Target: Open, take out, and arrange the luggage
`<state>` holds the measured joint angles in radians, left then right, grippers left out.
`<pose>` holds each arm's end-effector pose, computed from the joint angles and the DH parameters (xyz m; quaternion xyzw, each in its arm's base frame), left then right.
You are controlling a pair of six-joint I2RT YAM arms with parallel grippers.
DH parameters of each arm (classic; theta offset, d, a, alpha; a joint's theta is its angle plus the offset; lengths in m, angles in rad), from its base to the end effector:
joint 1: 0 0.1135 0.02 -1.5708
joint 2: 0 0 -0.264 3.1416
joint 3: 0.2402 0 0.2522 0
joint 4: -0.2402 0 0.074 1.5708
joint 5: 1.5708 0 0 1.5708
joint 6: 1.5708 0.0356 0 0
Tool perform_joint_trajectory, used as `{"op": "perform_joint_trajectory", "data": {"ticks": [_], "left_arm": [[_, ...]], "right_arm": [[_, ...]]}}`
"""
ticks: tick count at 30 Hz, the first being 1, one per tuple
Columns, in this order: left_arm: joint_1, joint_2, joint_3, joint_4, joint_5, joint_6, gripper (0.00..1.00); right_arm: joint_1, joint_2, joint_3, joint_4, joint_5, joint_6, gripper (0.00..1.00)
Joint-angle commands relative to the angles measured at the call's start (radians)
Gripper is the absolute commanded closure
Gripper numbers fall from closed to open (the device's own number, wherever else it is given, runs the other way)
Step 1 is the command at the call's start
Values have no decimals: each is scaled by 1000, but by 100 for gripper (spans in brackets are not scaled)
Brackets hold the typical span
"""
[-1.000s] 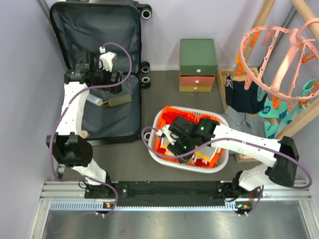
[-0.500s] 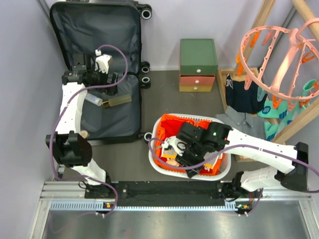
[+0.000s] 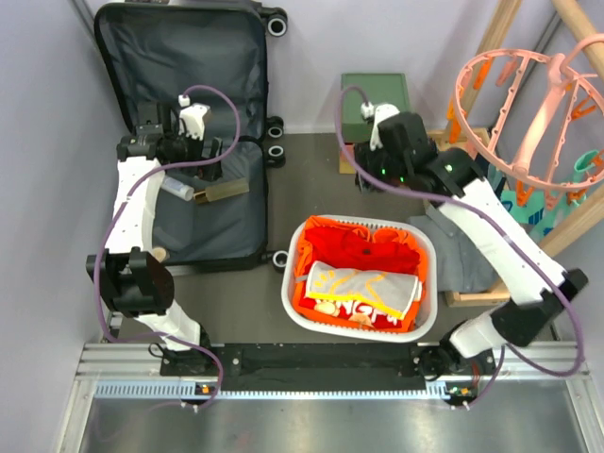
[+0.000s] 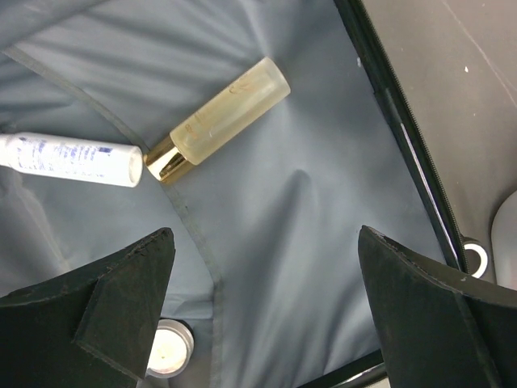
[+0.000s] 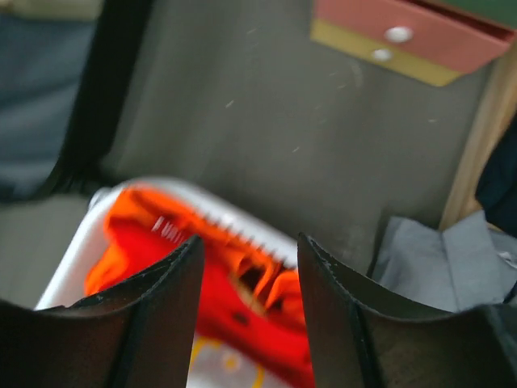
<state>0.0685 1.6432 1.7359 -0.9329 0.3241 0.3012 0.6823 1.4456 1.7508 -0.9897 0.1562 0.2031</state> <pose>0.3493 0.0126 0.3790 0.1643 0.9089 -0.0833 0.3742 0.2264 0.1768 0.4372 -0.1812 0.8829 0.1194 0.4165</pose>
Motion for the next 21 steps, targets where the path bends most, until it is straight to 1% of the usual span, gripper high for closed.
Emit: {"op": "perform_joint_trajectory", "data": {"ticks": [1, 2, 4, 5, 8, 12, 15, 19, 21], "left_arm": [[5, -23, -41, 63, 3, -24, 1], [5, -25, -53, 66, 1, -22, 1], [5, -23, -59, 68, -14, -24, 1], [5, -17, -61, 68, -19, -24, 1], [5, -11, -70, 68, -57, -24, 1], [5, -13, -84, 69, -80, -11, 1], [5, -6, -79, 63, -71, -7, 1], [5, 12, -62, 54, -69, -7, 1], [7, 17, -58, 54, -69, -8, 1]], "right_arm": [[-127, 184, 62, 203, 135, 93, 51], [-150, 221, 109, 210, 190, 93, 52], [-168, 301, 168, 217, 245, 90, 52], [-173, 365, 211, 232, 287, 87, 52], [-199, 452, 246, 305, 325, 85, 52], [-260, 501, 253, 384, 341, 110, 54], [-280, 527, 259, 445, 321, 84, 55], [-306, 576, 295, 459, 301, 48, 57], [-308, 593, 312, 470, 267, 32, 58]]}}
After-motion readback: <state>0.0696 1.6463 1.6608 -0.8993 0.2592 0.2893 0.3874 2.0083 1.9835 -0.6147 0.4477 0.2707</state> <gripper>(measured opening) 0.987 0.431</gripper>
